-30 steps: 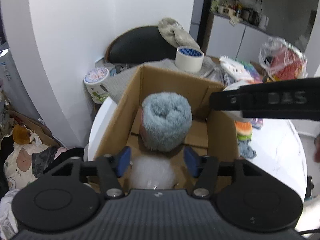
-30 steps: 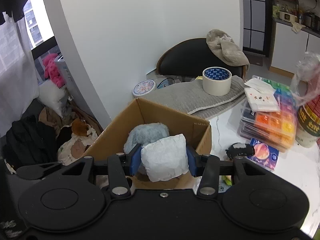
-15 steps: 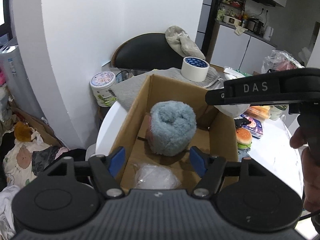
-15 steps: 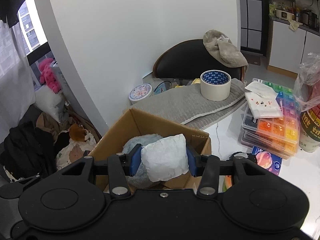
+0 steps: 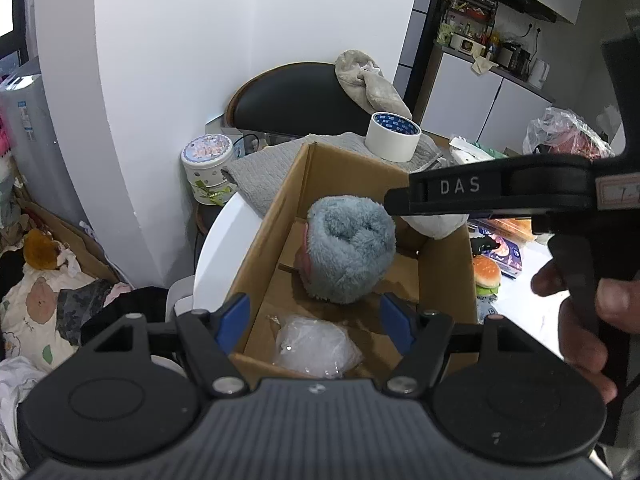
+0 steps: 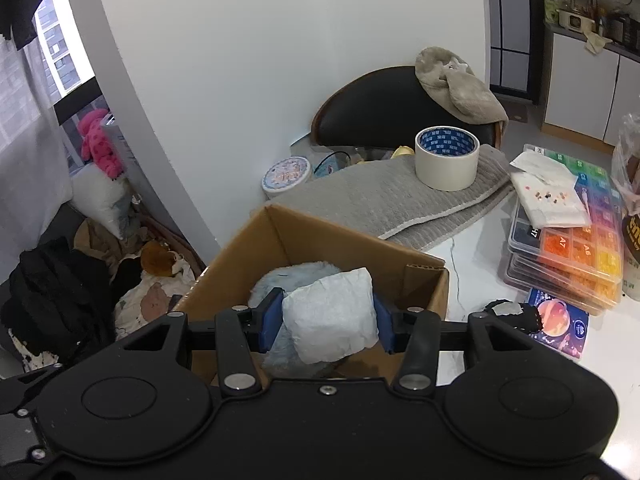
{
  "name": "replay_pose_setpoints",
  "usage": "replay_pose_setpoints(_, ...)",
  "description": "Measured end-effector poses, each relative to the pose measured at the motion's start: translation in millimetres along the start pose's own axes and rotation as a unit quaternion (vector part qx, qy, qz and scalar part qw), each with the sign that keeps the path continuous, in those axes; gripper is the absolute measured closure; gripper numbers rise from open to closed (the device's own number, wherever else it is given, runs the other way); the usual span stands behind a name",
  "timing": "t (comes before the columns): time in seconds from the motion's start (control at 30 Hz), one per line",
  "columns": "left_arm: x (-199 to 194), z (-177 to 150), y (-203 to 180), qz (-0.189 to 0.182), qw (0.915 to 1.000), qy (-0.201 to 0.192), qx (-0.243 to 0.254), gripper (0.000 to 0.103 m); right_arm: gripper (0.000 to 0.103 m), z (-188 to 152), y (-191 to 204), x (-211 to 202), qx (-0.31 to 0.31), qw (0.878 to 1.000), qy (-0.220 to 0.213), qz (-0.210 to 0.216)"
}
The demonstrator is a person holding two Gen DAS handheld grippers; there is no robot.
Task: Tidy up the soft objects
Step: 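Open the left gripper to drop the clear bag while the right gripper lowers the bundle into the box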
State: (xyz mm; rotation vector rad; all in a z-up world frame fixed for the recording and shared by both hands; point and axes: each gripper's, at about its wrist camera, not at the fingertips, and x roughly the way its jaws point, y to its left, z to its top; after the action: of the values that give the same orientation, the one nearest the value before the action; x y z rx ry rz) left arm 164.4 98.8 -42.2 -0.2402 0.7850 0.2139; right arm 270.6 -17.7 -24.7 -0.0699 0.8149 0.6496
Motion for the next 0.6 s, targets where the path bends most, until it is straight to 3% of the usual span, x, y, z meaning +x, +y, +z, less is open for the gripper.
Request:
replay_pose_setpoints(0.43, -4, 2, 6, -0.036, 0.9993, 0.005, -0.010, 0.032, 0.044, -5, -13, -22, 0.024, 0.999, -0.028, -0.007)
replay_pose_setpoints(0.6, -7, 2, 0, -0.040, 0.9992, 0.006, 0.003, 0.029, 0.034, -13, -25, -36, 0.036, 0.999, -0.035, -0.001)
